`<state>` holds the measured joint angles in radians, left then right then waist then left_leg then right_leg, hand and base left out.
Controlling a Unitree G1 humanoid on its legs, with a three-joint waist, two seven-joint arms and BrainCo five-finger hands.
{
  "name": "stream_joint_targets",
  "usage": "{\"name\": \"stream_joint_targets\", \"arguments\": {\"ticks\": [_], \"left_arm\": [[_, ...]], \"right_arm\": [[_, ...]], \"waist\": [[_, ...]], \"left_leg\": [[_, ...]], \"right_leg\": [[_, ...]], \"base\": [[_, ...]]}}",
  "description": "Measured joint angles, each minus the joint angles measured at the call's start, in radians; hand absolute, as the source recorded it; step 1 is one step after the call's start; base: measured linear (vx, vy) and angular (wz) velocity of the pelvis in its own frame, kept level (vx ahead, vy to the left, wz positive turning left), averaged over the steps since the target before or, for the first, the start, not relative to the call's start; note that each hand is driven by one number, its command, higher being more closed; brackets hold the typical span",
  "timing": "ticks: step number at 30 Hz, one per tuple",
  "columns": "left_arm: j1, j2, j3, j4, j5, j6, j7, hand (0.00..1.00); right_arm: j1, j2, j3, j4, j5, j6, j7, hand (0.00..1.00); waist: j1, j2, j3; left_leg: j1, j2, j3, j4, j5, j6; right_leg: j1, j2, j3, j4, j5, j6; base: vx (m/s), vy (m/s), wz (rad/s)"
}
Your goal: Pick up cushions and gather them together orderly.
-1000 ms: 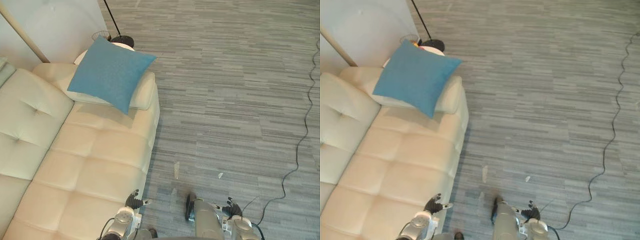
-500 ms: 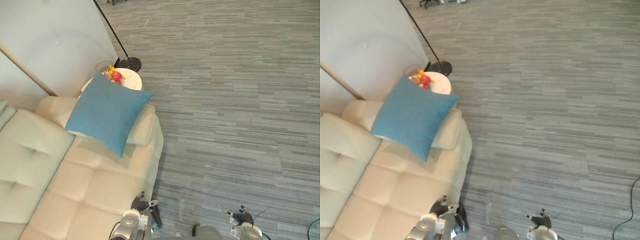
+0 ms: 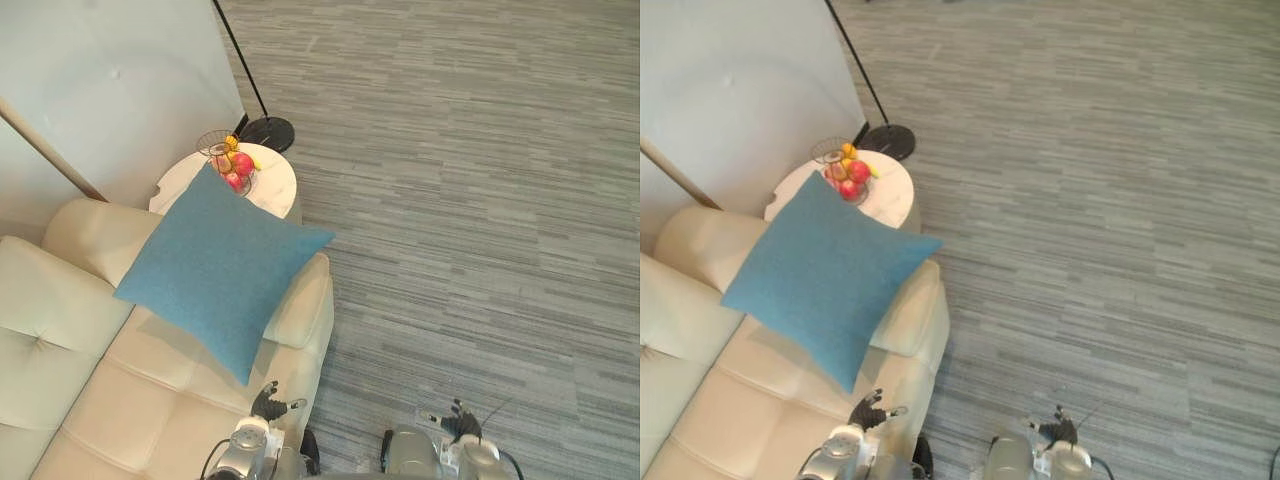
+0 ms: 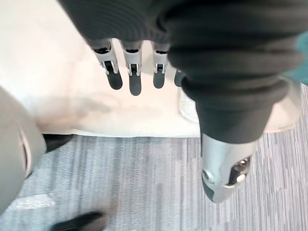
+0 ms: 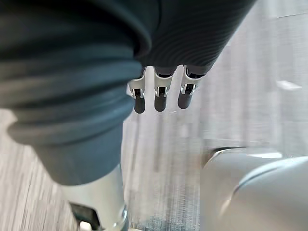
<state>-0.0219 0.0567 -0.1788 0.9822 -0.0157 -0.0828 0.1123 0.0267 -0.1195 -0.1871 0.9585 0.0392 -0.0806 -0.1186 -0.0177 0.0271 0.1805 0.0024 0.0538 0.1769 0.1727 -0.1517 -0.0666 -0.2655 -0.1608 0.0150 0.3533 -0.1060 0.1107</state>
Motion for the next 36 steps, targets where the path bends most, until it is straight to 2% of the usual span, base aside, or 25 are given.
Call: {"name": "stream_joint_targets", "arguments": {"ticks": [1,2,3,5,7,8,10,11,14,16,17,21,23,24,25,27,28,29,30,32,33,34,35,36], "left_arm": [[-0.003,-0.016,0.008,0.014,0.000,0.001,0.001,0.00],[0.004,-0.026,0.007,0.012,0.001,-0.001,-0.001,0.00],[0.017,-0.040,0.013,0.022,0.002,-0.001,-0.002,0.00],[0.017,-0.053,0.025,0.023,0.003,-0.002,-0.003,0.00],[0.018,-0.054,0.029,0.022,0.003,-0.002,-0.004,0.00],[0.025,-0.052,0.043,0.019,0.003,-0.002,-0.005,0.00],[0.025,-0.051,0.045,0.018,0.007,-0.002,-0.008,0.00],[0.027,-0.052,0.044,0.018,0.012,-0.002,-0.009,0.00],[0.027,-0.051,0.044,0.022,0.014,-0.001,-0.011,0.00],[0.025,-0.048,0.042,0.021,0.014,0.000,-0.018,0.00],[0.023,-0.047,0.042,0.020,0.015,0.000,-0.020,0.00],[0.031,-0.041,0.045,0.032,0.015,0.000,-0.031,0.00],[0.036,-0.041,0.046,0.033,0.015,0.001,-0.032,0.00],[0.039,-0.041,0.044,0.034,0.015,0.000,-0.033,0.00],[0.038,-0.035,0.044,0.041,0.016,0.000,-0.032,0.00],[0.039,-0.027,0.043,0.054,0.017,0.001,-0.031,0.00],[0.038,-0.025,0.047,0.044,0.017,0.000,-0.028,0.00],[0.039,-0.012,0.048,0.043,0.017,0.000,-0.027,0.00],[0.037,-0.005,0.051,0.045,0.017,0.000,-0.027,0.00],[0.031,0.008,0.070,0.050,0.017,0.001,-0.026,0.00],[0.033,0.009,0.073,0.051,0.017,0.001,-0.025,0.00],[0.034,0.020,0.073,0.051,0.022,0.000,-0.024,0.00],[0.031,0.031,0.079,0.057,0.023,0.001,-0.023,0.00],[0.027,0.021,0.084,0.061,0.024,0.000,-0.020,0.00]], "right_arm": [[0.003,-0.008,-0.001,0.002,0.000,0.001,0.000,0.00],[0.003,-0.012,-0.001,0.000,0.000,0.001,0.000,0.00],[0.002,-0.018,-0.001,0.000,0.000,0.001,-0.001,0.00],[0.024,-0.019,-0.004,0.001,0.000,0.001,0.000,0.00],[0.034,-0.019,-0.011,0.000,0.000,0.001,0.000,0.00],[0.047,-0.017,-0.019,0.001,0.001,0.000,0.001,0.00],[0.055,-0.016,-0.031,0.001,0.002,-0.001,0.001,0.00],[0.058,-0.016,-0.037,0.000,0.002,-0.002,0.003,0.00],[0.066,-0.007,-0.047,0.001,0.002,-0.002,0.012,0.00],[0.087,0.003,-0.066,0.001,0.002,0.000,0.018,0.00],[0.088,0.003,-0.066,0.002,0.002,0.001,0.019,0.00],[0.095,0.004,-0.058,0.010,-0.001,0.001,0.022,0.00],[0.111,0.006,-0.053,0.020,-0.002,0.005,0.022,0.00],[0.140,0.008,-0.050,0.020,0.000,0.010,0.022,0.00],[0.150,0.005,-0.049,0.015,-0.001,0.007,0.022,0.00],[0.141,0.010,-0.038,0.016,-0.001,0.008,0.023,0.00],[0.139,0.013,-0.031,0.018,-0.002,0.008,0.025,0.00],[0.128,0.010,-0.018,0.020,-0.001,0.009,0.030,0.00],[0.123,0.011,-0.013,0.020,-0.001,0.009,0.030,0.00],[0.113,0.013,0.000,0.021,0.000,0.009,0.032,0.00],[0.116,0.015,0.001,0.021,0.001,0.009,0.033,0.00],[0.127,0.024,0.004,0.023,0.001,0.009,0.033,0.00],[0.123,0.030,0.003,0.040,0.002,0.008,0.033,0.00],[0.118,0.031,-0.005,0.046,0.002,0.011,0.031,0.00]], "waist": [[0.001,0.021,-0.001],[0.008,0.032,-0.004],[0.001,0.036,-0.007],[-0.003,0.028,-0.002],[-0.001,0.029,-0.004],[0.002,0.028,-0.003],[0.007,0.024,-0.006],[0.007,0.023,-0.009],[0.006,0.028,-0.011],[0.003,0.031,-0.012],[0.007,0.031,-0.013],[0.009,0.020,-0.025],[0.007,0.014,-0.033],[-0.001,0.009,-0.037],[-0.007,-0.001,-0.041],[-0.026,-0.003,-0.040],[-0.031,0.005,-0.042],[-0.029,-0.008,-0.039],[-0.029,-0.005,-0.037],[-0.036,-0.013,-0.025],[-0.041,-0.014,-0.026],[-0.041,-0.037,-0.034],[-0.039,-0.060,-0.029],[-0.039,-0.043,-0.036]], "left_leg": [[-0.003,0.019,-0.019,0.007,-0.007,-0.013],[-0.001,0.031,-0.022,0.007,-0.007,-0.015],[-0.001,0.042,-0.034,0.015,0.002,-0.032],[-0.023,0.059,-0.055,0.075,0.013,-0.051],[-0.067,0.091,-0.022,0.171,0.031,-0.073],[-0.098,0.131,0.075,0.263,0.042,-0.053],[-0.113,0.160,0.194,0.302,0.067,-0.013],[-0.108,0.160,0.235,0.283,0.074,-0.003],[-0.099,0.157,0.316,0.201,0.076,-0.001],[-0.089,0.150,0.438,0.114,0.082,0.022],[-0.087,0.146,0.446,0.104,0.085,0.027],[-0.068,0.087,0.433,0.012,0.108,0.052],[-0.062,0.060,0.429,0.007,0.090,0.079],[-0.047,0.041,0.415,0.015,0.066,0.088],[-0.043,0.022,0.379,0.022,0.038,0.081],[-0.025,0.010,0.338,0.004,0.035,0.079],[-0.020,0.013,0.307,0.000,0.033,0.077],[-0.027,0.012,0.285,-0.001,0.033,0.076],[-0.035,0.012,0.267,-0.001,0.033,0.074],[-0.037,0.019,0.202,-0.014,0.045,0.042],[-0.037,0.020,0.191,-0.014,0.046,0.036],[-0.039,0.000,0.166,-0.013,0.044,0.021],[-0.035,-0.010,0.145,-0.008,0.046,0.020],[-0.037,0.005,0.133,-0.015,0.055,0.003]], "right_leg": [[0.007,0.022,-0.011,0.025,-0.010,-0.018],[0.001,0.033,-0.017,0.048,-0.031,-0.028],[-0.003,0.031,-0.048,0.104,-0.077,-0.045],[0.023,0.013,-0.113,0.136,-0.119,-0.067],[0.073,0.001,-0.188,0.122,-0.131,-0.087],[0.126,-0.001,-0.241,0.101,-0.145,-0.109],[0.170,-0.007,-0.284,0.089,-0.158,-0.099],[0.185,-0.013,-0.304,0.082,-0.163,-0.092],[0.192,-0.022,-0.365,0.072,-0.164,-0.090],[0.193,-0.033,-0.417,0.072,-0.177,-0.076],[0.193,-0.034,-0.419,0.071,-0.181,-0.070],[0.203,-0.031,-0.398,0.022,-0.171,-0.043],[0.212,-0.057,-0.400,0.030,-0.191,0.000],[0.236,-0.087,-0.412,0.073,-0.203,0.101],[0.184,-0.111,-0.333,0.236,-0.170,0.092],[0.126,-0.116,-0.245,0.365,-0.114,0.066],[0.096,-0.098,-0.198,0.376,-0.159,0.037],[0.078,-0.082,-0.168,0.336,-0.182,0.023],[0.070,-0.071,-0.156,0.305,-0.185,0.018],[0.051,0.003,-0.027,0.180,-0.179,0.009],[0.056,0.019,0.008,0.140,-0.167,0.010],[0.077,0.017,0.052,0.042,-0.096,0.002],[0.083,0.000,0.046,0.031,-0.085,-0.013],[0.092,0.009,0.026,0.026,-0.088,-0.018]], "base": [[0.25,-0.329,0.36],[0.22,-0.310,0.30],[0.20,-0.303,0.40],[0.15,-0.323,0.92],[0.08,-0.284,1.10],[0.02,-0.181,0.84],[0.01,-0.191,0.90],[-0.01,-0.112,0.81],[-0.04,-0.020,0.79],[-0.06,0.030,0.82],[-0.07,0.061,0.36],[-0.03,0.075,0.13],[0.09,0.110,0.34],[0.15,0.081,0.61],[0.16,0.076,0.73],[0.13,0.053,0.80],[0.20,0.016,0.88],[0.19,-0.021,0.71],[0.14,-0.077,0.69],[0.15,-0.127,0.72],[0.17,-0.167,0.78],[0.19,-0.220,0.75],[0.18,-0.239,0.73],[0.20,-0.241,0.42]]}}
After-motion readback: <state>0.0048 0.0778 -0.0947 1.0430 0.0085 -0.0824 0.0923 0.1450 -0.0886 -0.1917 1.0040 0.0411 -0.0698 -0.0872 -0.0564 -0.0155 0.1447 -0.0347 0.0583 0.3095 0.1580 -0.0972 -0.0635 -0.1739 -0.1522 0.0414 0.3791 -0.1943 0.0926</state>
